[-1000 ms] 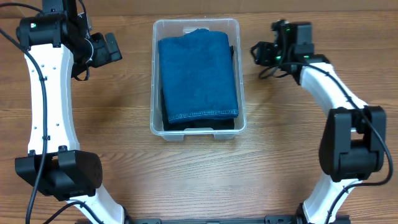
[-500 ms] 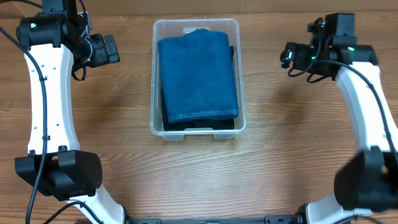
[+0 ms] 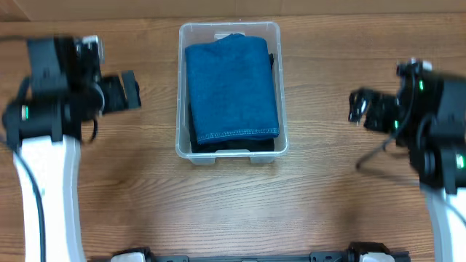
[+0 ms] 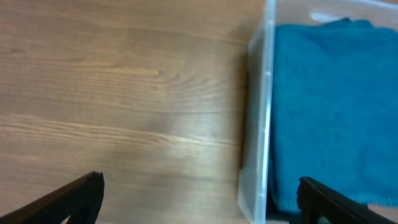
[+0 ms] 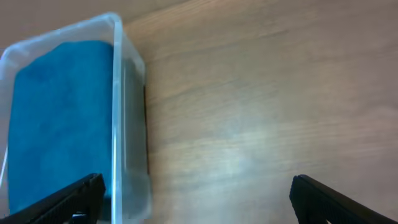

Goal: Pack container

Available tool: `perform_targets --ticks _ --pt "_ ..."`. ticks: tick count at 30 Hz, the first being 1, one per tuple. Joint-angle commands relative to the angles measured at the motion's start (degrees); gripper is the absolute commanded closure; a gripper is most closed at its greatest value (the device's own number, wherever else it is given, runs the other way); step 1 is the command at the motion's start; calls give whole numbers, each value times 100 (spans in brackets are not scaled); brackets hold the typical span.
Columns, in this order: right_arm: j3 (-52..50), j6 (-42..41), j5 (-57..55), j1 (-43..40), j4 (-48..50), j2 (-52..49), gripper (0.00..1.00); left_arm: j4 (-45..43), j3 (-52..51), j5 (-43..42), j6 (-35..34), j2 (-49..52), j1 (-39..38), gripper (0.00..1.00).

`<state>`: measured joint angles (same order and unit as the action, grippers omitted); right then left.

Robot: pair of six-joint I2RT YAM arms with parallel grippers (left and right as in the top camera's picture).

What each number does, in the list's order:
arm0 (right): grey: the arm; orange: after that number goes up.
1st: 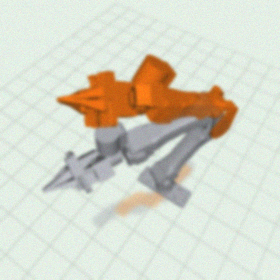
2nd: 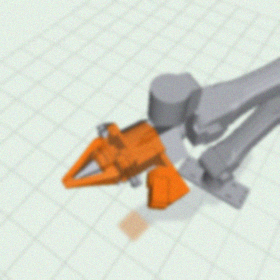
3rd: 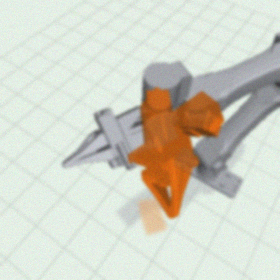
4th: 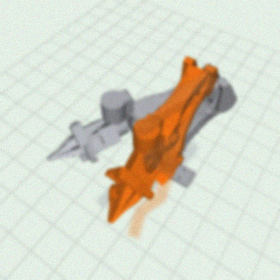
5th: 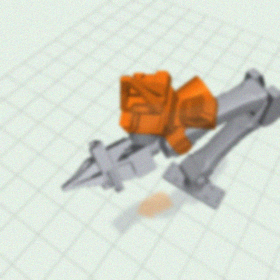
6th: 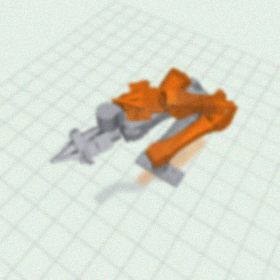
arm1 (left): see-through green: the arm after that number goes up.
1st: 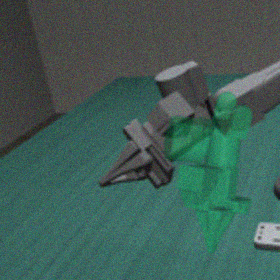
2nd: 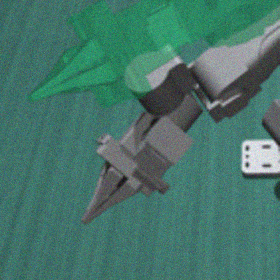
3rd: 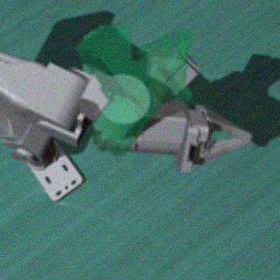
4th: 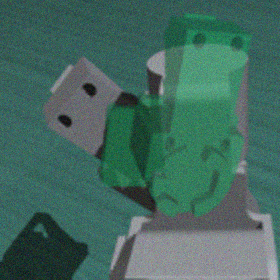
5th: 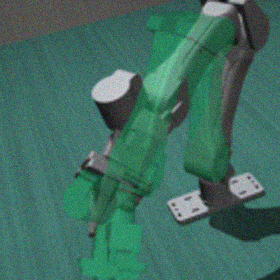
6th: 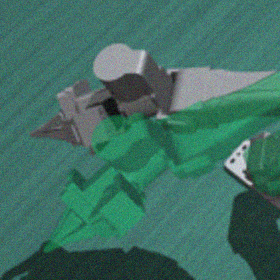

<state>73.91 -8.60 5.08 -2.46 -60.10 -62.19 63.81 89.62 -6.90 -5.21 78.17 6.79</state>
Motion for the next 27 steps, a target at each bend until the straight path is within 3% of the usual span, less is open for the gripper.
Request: perform_targets --ticks 1,5,9,27 --pt "-544 -68 -31 55 -275 1071 0 -619 -1558 -444 249 -1274 0 0" --pt "-828 -63 -39 52 -754 1985 0 -964 -2852 -651 157 -2312 -7 0" --pt "-903 -66 -50 52 -1248 2542 0 -942 -3657 -516 111 -2741 -7 0" --pt "-903 -63 -52 52 -1589 2549 0 -820 -4159 -514 94 -1683 -7 0"
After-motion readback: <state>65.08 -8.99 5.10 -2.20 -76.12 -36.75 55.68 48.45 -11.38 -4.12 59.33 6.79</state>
